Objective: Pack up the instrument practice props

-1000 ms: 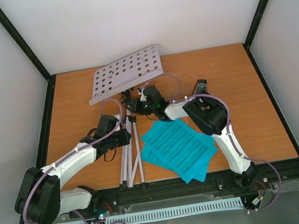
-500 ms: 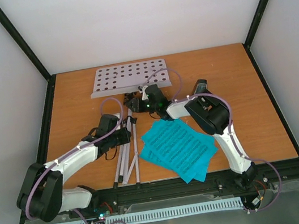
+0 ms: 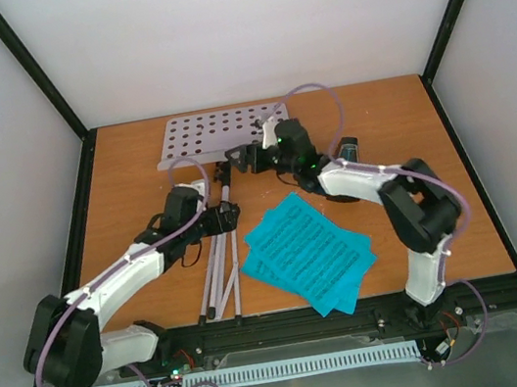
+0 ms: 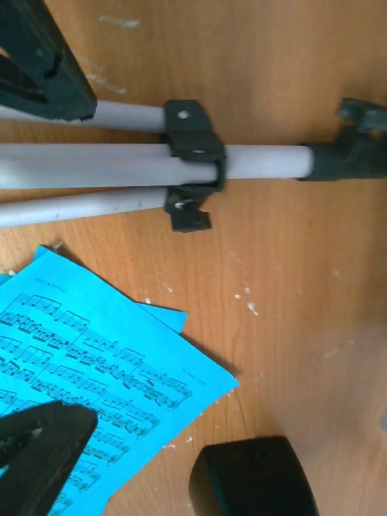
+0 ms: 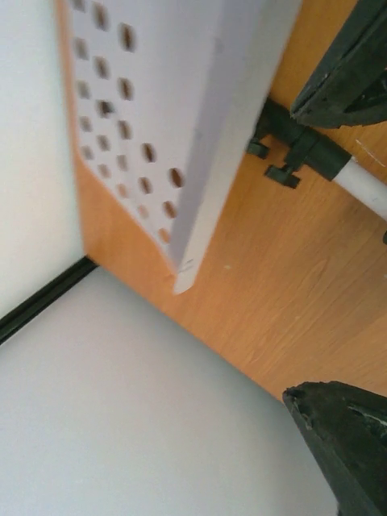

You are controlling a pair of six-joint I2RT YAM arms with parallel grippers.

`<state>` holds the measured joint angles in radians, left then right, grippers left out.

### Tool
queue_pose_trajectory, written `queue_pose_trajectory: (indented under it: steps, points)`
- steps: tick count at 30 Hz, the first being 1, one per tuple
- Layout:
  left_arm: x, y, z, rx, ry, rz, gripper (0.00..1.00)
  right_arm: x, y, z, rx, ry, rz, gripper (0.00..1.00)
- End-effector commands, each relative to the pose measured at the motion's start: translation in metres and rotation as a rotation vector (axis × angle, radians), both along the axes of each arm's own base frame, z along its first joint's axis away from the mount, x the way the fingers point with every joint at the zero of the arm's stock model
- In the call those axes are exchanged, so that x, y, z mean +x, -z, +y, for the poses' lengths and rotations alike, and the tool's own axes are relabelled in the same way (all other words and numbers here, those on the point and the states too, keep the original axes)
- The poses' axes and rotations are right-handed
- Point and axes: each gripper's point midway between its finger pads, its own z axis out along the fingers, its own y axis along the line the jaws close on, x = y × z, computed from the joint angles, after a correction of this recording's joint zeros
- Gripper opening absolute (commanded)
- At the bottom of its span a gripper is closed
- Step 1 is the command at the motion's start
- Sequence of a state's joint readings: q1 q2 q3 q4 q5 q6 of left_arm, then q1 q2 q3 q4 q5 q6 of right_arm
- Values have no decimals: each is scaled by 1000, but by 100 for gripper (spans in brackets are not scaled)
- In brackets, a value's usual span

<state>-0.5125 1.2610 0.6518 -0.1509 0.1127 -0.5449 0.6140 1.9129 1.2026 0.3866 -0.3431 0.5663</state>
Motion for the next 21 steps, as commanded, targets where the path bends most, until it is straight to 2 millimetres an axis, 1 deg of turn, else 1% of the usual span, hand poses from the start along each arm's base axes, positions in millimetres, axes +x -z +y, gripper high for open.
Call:
queue_pose_trajectory:
  steps: [1, 3, 6, 8, 10, 13, 16, 17, 21]
  points:
    - [9, -43, 3, -9, -20, -104, 99, -21, -74, -32, -62, -7, -169, 86]
    - [5, -44, 8, 3, -33, -93, 99, -36, -95, -51, -97, -2, -204, 90]
    - [-2, -35, 12, 26, -48, -28, 99, -56, -124, -88, -149, 40, -269, 99]
    - [-7, -24, 14, 39, -55, 23, 100, -68, -136, -115, -201, 93, -296, 100]
    - [-12, -12, 14, 50, -50, 70, 99, -77, -142, -142, -264, 164, -310, 100]
    - [-18, 8, 10, 72, -31, 146, 99, -91, -142, -173, -345, 253, -312, 100]
    - [-20, 28, 8, 144, -38, 190, 99, -104, -136, -197, -381, 330, -291, 100]
    - [-21, 37, 8, 181, -41, 212, 100, -108, -132, -201, -385, 337, -280, 100]
    - [-26, 57, -4, 255, -26, 247, 100, -121, -124, -209, -373, 344, -266, 100]
